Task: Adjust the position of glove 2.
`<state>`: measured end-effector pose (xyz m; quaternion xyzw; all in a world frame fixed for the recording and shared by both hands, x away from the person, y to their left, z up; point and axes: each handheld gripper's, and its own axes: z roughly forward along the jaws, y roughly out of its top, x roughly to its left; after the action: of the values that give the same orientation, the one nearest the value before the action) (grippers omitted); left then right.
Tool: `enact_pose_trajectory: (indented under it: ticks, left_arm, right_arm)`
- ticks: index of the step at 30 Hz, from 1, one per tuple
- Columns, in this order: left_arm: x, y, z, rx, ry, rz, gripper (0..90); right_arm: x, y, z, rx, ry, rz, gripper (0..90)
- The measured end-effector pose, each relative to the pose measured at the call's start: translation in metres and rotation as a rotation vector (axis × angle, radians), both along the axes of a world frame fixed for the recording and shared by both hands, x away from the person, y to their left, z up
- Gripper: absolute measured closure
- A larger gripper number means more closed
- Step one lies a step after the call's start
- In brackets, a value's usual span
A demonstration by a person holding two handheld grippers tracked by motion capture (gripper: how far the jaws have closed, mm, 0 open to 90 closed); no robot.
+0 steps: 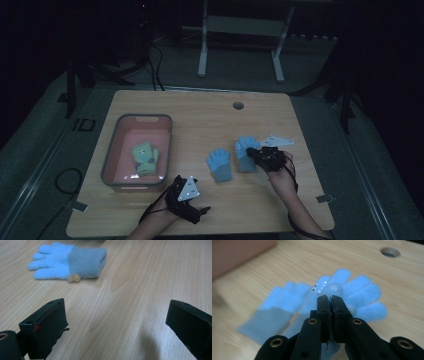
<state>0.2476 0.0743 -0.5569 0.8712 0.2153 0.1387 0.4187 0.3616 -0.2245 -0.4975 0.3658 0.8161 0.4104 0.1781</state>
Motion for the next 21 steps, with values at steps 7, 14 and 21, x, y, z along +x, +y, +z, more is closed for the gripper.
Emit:
enact_pose_trajectory:
  ticks: [7, 14, 21]
  left_arm:
    - [0.0, 0.0, 0.0, 0.003, -0.004, 0.001, 3.6]
    - [0.0, 0.0, 0.001, 0.005, -0.005, -0.002, 3.6]
    - [0.0, 0.0, 0.001, 0.006, -0.007, 0.0, 3.6]
  right_arm:
    - [-0.004, 0.031, 0.017, 0.042, -0.003, 0.092, 86.1]
    - [-0.003, 0.056, 0.01, 0.025, 0.038, 0.198, 86.0]
    - [0.003, 0.064, -0.005, 0.02, 0.105, 0.262, 86.0]
